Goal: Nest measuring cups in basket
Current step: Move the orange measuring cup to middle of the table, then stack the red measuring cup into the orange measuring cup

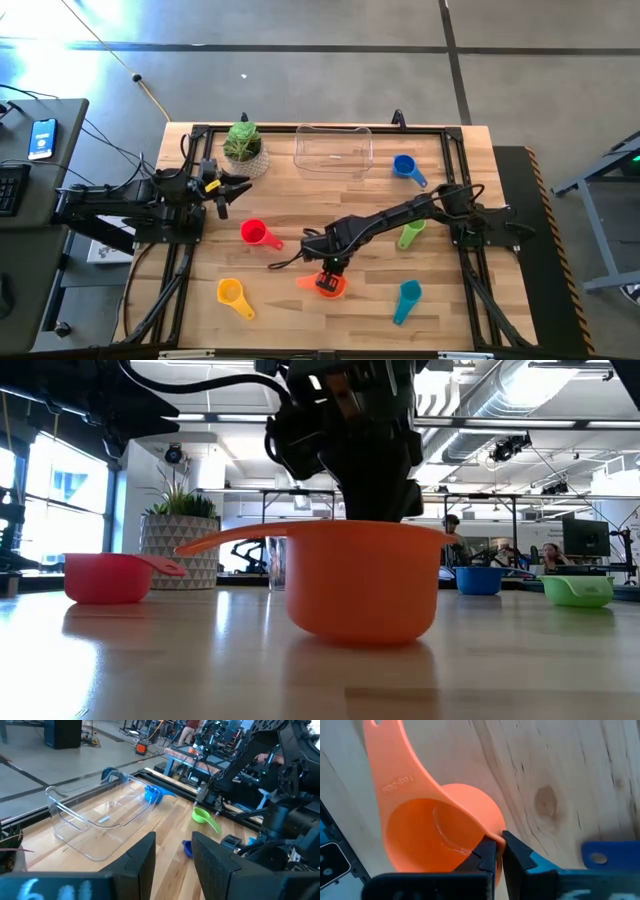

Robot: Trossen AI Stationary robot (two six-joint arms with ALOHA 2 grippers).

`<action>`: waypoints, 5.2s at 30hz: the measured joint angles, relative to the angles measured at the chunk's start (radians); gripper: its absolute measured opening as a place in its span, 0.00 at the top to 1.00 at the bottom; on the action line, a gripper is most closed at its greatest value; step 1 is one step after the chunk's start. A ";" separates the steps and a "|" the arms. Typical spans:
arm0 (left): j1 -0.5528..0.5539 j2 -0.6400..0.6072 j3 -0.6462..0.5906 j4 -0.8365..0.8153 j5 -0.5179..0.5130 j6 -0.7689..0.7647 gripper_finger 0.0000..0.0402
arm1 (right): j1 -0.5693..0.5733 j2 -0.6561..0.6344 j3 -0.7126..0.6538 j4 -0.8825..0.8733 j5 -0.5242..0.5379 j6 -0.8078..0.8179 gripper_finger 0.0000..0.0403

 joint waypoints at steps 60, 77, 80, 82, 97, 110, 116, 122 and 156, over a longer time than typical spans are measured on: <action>0.000 0.159 0.256 -0.293 0.168 -0.026 0.71 | -0.180 -0.163 0.002 -0.002 0.031 0.098 0.65; -0.172 0.469 0.370 -0.566 0.196 -0.033 0.71 | -0.298 -0.374 0.002 0.055 0.212 -0.015 0.65; -0.224 0.527 0.369 -0.595 0.187 -0.024 0.71 | -0.320 -0.413 0.002 0.055 0.215 -0.035 0.65; -0.258 0.560 0.369 -0.590 0.187 -0.002 0.71 | -0.333 -0.435 0.002 0.056 0.220 -0.047 0.65; -0.383 0.821 0.369 -0.542 0.182 -0.026 0.71 | -0.368 -0.487 0.001 0.049 0.232 -0.142 0.65; -0.384 0.978 0.369 -0.522 0.142 -0.075 0.71 | -0.368 -0.487 0.001 0.027 0.226 -0.171 0.65; -0.384 1.038 0.369 -0.524 0.130 -0.077 0.71 | -0.367 -0.487 0.001 0.024 0.226 -0.185 0.65; -0.383 1.098 0.369 -0.523 0.114 -0.078 0.71 | -0.367 -0.487 0.001 0.022 0.226 -0.185 0.65; -0.380 1.124 0.637 -0.525 0.095 0.783 0.99 | -0.367 -0.487 0.001 0.023 0.222 0.258 0.65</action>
